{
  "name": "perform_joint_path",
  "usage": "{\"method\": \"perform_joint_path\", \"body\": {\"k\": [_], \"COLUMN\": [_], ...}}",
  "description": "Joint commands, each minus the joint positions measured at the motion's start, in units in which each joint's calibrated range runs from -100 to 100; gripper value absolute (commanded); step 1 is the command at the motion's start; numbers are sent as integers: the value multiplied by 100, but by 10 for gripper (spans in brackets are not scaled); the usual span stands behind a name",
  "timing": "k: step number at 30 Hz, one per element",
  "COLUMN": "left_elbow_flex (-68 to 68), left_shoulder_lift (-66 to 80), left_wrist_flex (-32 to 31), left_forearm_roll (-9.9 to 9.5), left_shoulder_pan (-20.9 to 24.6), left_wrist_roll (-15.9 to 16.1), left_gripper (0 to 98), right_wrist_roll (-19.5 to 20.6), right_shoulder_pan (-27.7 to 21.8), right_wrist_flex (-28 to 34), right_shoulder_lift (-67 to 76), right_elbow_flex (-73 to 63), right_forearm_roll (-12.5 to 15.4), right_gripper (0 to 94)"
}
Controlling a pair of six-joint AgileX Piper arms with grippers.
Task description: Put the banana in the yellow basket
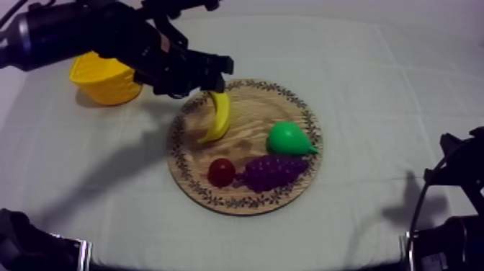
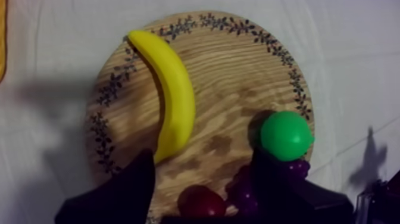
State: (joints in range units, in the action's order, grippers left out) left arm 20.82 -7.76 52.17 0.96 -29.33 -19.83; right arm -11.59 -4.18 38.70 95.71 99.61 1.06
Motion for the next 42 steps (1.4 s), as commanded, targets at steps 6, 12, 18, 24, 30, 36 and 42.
{"method": "perform_joint_path", "body": {"k": [6, 12, 18, 24, 30, 36, 42], "left_elbow_flex": [-483, -1267, -1829, -2043, -2446, -2898, -3339], "left_shoulder_lift": [-803, -1541, -2126, -2512, -2881, -3310, -3637], "left_wrist_flex": [230, 887, 1506, 1678, 1970, 2305, 2556], "left_forearm_roll": [126, 191, 215, 272, 320, 354, 349], "left_shoulder_pan": [-1, 70, 196, 232, 229, 264, 250], "left_wrist_roll": [3, -11, -29, 5, 67, 168, 292], "left_gripper": [604, 601, 600, 605, 588, 525, 433], "right_wrist_roll": [-1, -1, -1, -1, -1, -1, -1], "right_shoulder_pan": [-3, -3, -3, -3, -3, -3, -3], "right_wrist_flex": [1, 1, 1, 1, 1, 1, 1], "right_shoulder_lift": [5, 5, 5, 5, 5, 5, 5], "right_elbow_flex": [5, 5, 5, 5, 5, 5, 5], "right_forearm_roll": [-1, -1, -1, -1, -1, -1, -1], "right_gripper": [4, 4, 4, 4, 4, 4, 4]}}
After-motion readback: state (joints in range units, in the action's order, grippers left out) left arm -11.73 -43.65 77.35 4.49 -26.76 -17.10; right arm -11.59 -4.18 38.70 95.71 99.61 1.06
